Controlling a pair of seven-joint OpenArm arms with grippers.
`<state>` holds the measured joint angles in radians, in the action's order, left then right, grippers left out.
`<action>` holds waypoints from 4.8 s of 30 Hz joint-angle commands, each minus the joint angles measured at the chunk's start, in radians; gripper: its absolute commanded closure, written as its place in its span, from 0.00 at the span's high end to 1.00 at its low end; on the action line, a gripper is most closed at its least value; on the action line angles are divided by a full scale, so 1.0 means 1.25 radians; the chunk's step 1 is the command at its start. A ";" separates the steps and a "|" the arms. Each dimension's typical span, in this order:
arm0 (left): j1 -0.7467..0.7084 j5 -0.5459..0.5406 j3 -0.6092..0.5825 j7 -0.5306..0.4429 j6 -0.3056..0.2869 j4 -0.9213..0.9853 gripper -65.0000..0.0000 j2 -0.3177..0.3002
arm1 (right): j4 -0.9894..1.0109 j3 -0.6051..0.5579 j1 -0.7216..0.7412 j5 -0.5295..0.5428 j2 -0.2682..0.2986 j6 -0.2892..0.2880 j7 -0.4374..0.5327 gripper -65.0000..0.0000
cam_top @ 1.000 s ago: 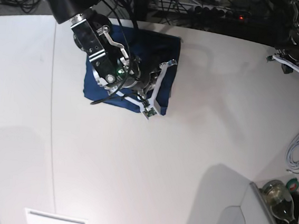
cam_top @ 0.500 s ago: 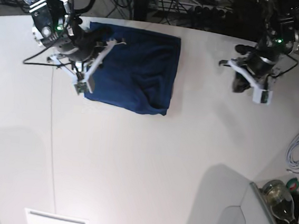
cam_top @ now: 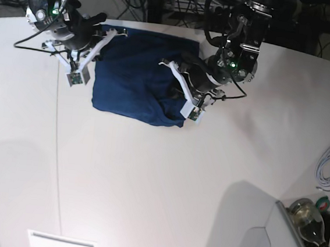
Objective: Layout the t-shirt on the table in an organized manner, then fold the t-shirt properly
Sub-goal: 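Grip opposite edges of the blue bundle with both grippers, then pull the bundle edges apart with both grippers to square it, then press and smooth the bundle's folded edge with the left gripper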
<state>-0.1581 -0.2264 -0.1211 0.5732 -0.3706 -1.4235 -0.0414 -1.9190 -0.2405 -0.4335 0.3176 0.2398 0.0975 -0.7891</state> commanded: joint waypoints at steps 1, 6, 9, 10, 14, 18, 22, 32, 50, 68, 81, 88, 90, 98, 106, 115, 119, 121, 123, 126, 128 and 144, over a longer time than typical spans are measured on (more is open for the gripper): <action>0.010 -0.011 0.001 -0.018 -0.006 -0.006 0.00 0.001 | -0.021 0.004 0.004 -0.002 0.004 0.000 0.017 0.00; 0.012 -0.011 -0.004 -0.018 -0.006 0.033 0.00 -0.033 | 0.003 0.004 0.004 -0.002 -0.005 0.000 0.016 0.00; 0.015 0.011 -0.003 -0.018 -0.006 0.059 0.00 -0.033 | 0.037 0.010 0.004 -0.002 -0.022 0.000 0.016 0.00; 0.018 0.032 -0.006 -0.018 -0.006 0.064 0.00 -0.033 | 0.051 0.009 0.004 -0.002 -0.024 0.000 0.016 0.00; 0.015 0.108 -0.008 -0.018 -0.006 0.073 0.00 -0.025 | 0.100 0.009 0.004 -0.002 -0.041 0.000 0.017 0.00; 0.015 0.117 -0.002 -0.018 -0.006 0.073 0.00 -0.025 | 0.145 0.011 0.004 -0.002 -0.044 -0.001 0.017 0.00; 0.015 0.119 -0.004 -0.018 -0.006 0.073 0.00 -0.028 | 0.166 0.013 0.001 -0.002 -0.044 -0.001 0.017 0.00; 0.015 0.117 -0.008 -0.018 -0.006 0.067 0.00 -0.026 | -0.065 -0.014 0.004 -0.002 -0.039 0.004 -0.026 0.00; 0.013 0.113 -0.002 -0.018 -0.006 0.037 0.00 -0.026 | 0.084 -0.077 0.059 -0.003 -0.070 0.000 0.016 0.00; -0.155 0.003 0.163 -0.012 -0.010 -0.249 0.00 -0.025 | 0.067 -0.077 0.079 -0.003 -0.061 0.004 0.016 0.00; -0.136 -0.286 0.262 -0.016 -0.012 -0.087 0.89 -0.034 | 0.127 -0.084 0.091 -0.003 -0.061 0.000 0.016 0.00; -0.067 -0.299 0.213 -0.017 -0.012 0.048 0.82 -0.020 | 0.127 -0.079 0.091 -0.003 -0.059 0.000 0.016 0.00; -0.044 -0.296 0.170 -0.018 -0.012 0.087 0.82 -0.023 | 0.127 -0.079 0.091 -0.003 -0.059 0.000 0.016 0.00; 0.003 -0.296 0.105 -0.018 -0.012 0.205 0.80 -0.022 | 0.125 -0.076 0.091 -0.004 -0.059 0.000 0.017 0.00; 0.065 -0.295 0.021 -0.017 -0.012 0.246 0.00 -0.046 | 0.118 0.056 0.085 -0.002 -0.059 -0.001 0.017 0.00; 0.195 -0.295 -0.176 -0.012 -0.006 0.247 0.00 -0.141 | 0.048 0.274 0.047 0.014 -0.065 -0.048 0.021 0.00; 0.301 -0.271 -0.341 -0.012 -0.006 0.247 0.00 -0.187 | 0.053 0.346 0.034 0.091 -0.065 -0.064 0.019 0.00; 0.365 -0.210 -0.429 -0.014 -0.006 0.247 0.00 -0.192 | 0.053 0.366 0.031 0.118 -0.065 -0.064 0.017 0.00; 0.417 -0.124 -0.506 -0.014 -0.010 0.247 0.00 -0.187 | 0.053 0.382 0.020 0.127 -0.065 -0.064 0.017 0.00; 0.481 0.043 -0.611 -0.017 -0.011 0.249 0.00 -0.154 | 0.052 0.391 0.012 0.127 -0.065 -0.064 0.017 0.00; 0.506 0.150 -0.656 -0.021 -0.012 0.273 0.00 -0.127 | 0.052 0.391 0.000 0.127 -0.065 -0.064 0.017 0.00; 0.540 0.459 -0.762 -0.264 -0.012 0.534 0.00 0.072 | 0.054 0.392 -0.018 0.127 -0.070 -0.064 0.017 0.00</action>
<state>0.5095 0.3454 -1.0706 0.2222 -0.3515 -0.7563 0.0471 -1.8374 0.2432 -0.4583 0.4717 0.1474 0.0200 -0.7856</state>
